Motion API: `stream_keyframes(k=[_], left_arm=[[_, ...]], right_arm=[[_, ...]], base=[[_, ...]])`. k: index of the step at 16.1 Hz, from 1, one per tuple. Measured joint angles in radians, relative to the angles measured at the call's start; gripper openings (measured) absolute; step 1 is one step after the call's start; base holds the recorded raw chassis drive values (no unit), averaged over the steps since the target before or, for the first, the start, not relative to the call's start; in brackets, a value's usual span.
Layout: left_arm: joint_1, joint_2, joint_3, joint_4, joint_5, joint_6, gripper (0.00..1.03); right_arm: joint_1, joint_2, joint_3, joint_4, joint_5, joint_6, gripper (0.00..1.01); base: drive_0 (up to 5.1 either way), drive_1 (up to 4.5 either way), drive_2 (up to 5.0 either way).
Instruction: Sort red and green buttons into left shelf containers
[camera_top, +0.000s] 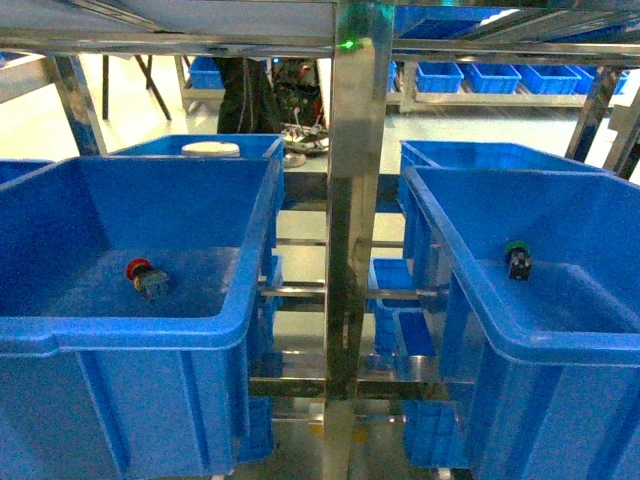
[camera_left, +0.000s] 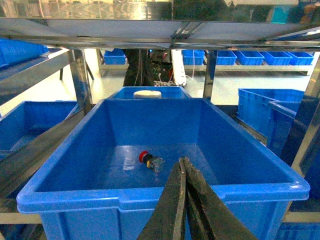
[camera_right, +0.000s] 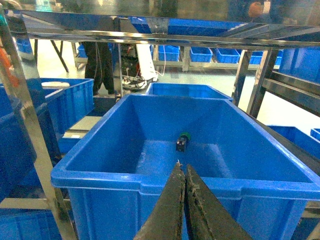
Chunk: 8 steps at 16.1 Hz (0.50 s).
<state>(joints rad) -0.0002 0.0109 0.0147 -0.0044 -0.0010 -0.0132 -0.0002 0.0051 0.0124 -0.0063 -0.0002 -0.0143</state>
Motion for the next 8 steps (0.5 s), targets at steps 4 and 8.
stream_keyframes(k=[4, 8], left_arm=[[0.0, 0.0, 0.0, 0.001, 0.0, 0.0, 0.02], [0.0, 0.0, 0.0, 0.0, 0.0, 0.0, 0.02]], right_arm=[[0.0, 0.0, 0.0, 0.002, 0.0, 0.0, 0.02], [0.0, 0.0, 0.0, 0.003, 0.0, 0.0, 0.02]], base=[[0.0, 0.0, 0.0], [0.0, 0.0, 0.0]])
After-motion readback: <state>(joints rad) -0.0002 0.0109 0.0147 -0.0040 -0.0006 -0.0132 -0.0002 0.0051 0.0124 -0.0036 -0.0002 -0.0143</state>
